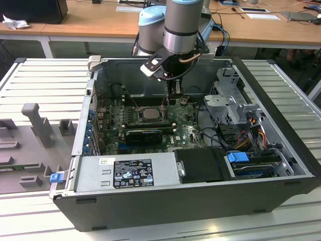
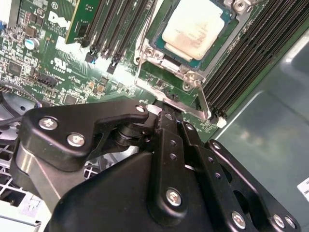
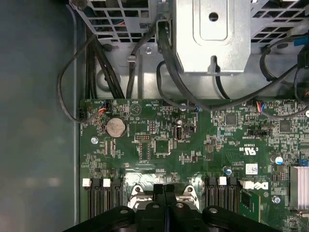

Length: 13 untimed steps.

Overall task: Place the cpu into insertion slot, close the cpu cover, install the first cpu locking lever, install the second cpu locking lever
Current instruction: 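Close the cpu cover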

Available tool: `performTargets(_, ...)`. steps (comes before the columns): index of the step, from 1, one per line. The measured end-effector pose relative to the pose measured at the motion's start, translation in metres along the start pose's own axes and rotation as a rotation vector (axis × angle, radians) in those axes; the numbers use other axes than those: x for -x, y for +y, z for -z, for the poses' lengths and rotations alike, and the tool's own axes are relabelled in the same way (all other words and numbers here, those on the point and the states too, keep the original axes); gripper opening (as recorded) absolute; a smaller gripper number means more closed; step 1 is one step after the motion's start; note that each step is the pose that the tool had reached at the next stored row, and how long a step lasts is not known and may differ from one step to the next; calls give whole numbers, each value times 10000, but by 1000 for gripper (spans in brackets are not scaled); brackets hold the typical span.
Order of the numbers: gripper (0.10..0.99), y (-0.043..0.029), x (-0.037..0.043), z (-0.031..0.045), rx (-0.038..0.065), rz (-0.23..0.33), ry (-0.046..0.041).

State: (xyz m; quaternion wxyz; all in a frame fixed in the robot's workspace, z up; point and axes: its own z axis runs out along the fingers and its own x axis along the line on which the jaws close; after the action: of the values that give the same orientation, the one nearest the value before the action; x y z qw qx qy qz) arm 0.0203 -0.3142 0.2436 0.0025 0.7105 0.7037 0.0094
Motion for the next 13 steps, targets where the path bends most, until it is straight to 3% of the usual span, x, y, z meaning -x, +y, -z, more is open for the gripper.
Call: performTargets(13, 106, -122, 1, 2, 0, 0, 0)
